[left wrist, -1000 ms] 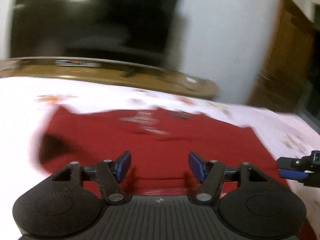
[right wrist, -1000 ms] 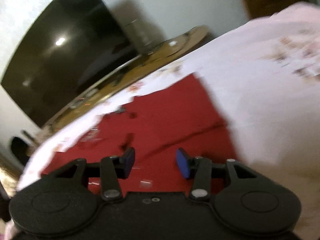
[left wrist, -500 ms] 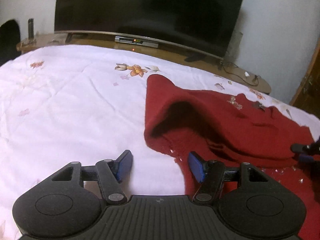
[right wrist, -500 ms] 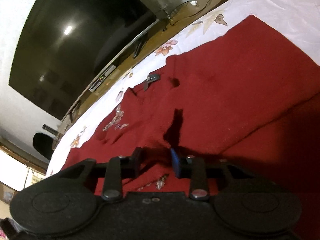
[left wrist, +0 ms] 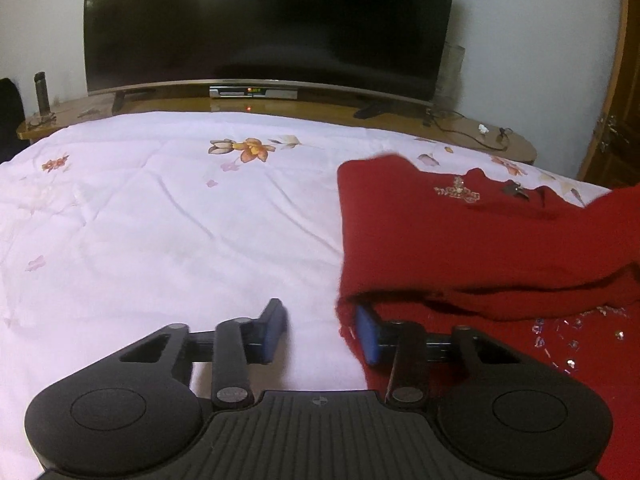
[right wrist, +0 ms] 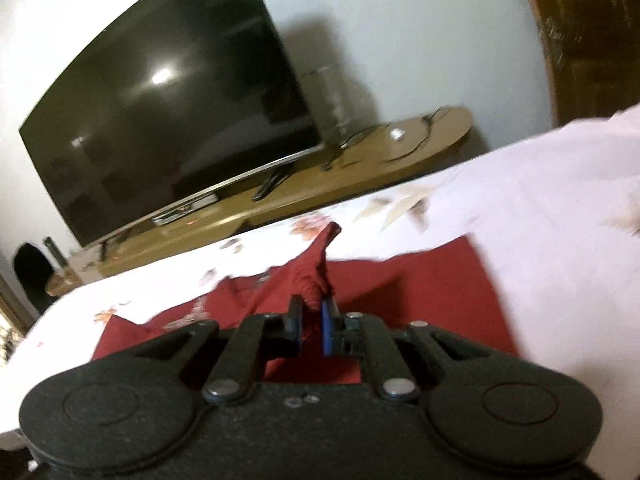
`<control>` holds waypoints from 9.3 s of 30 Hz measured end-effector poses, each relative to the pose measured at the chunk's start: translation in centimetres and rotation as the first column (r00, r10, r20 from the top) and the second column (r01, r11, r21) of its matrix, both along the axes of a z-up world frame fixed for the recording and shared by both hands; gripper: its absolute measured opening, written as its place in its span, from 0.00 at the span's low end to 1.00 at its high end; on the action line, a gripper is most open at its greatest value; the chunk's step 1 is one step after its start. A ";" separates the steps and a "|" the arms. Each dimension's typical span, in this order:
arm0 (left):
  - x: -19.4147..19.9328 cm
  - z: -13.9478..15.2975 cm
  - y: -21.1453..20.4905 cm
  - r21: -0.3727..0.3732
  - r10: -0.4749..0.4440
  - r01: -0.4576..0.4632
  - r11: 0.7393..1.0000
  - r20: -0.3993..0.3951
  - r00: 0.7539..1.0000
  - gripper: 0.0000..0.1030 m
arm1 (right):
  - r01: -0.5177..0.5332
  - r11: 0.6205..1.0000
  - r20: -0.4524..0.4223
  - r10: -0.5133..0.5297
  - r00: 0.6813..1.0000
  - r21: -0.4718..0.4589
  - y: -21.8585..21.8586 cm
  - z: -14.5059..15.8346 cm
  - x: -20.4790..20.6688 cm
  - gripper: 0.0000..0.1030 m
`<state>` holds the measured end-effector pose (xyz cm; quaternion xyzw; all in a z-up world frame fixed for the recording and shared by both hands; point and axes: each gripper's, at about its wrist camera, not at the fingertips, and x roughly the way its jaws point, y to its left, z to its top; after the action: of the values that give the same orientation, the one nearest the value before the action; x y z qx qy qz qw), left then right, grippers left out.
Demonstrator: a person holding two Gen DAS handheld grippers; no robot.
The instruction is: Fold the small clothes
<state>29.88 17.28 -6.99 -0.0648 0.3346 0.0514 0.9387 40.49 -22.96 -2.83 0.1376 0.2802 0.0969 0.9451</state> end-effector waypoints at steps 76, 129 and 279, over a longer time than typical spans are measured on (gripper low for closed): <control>7.5 0.5 -5.7 -0.005 -0.197 0.198 0.980 0.020 0.980 0.59 | -0.109 0.953 -0.038 0.103 0.994 -0.281 0.1 -4.7 2.3 0.24; -2.4 -0.2 -3.7 0.017 0.084 -0.084 0.996 -0.030 0.996 0.59 | -0.009 1.000 -0.103 0.010 0.995 0.012 -5.9 -4.7 0.0 0.09; 13.6 0.5 -1.6 -0.311 -0.092 0.151 0.938 0.194 0.977 0.69 | -0.062 0.967 0.008 0.062 0.998 0.246 -9.5 -4.9 10.3 0.53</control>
<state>43.51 15.69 -6.46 -0.2015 0.2574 -0.0684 0.9426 50.81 -32.48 -7.70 0.2451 0.2703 0.1606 0.9171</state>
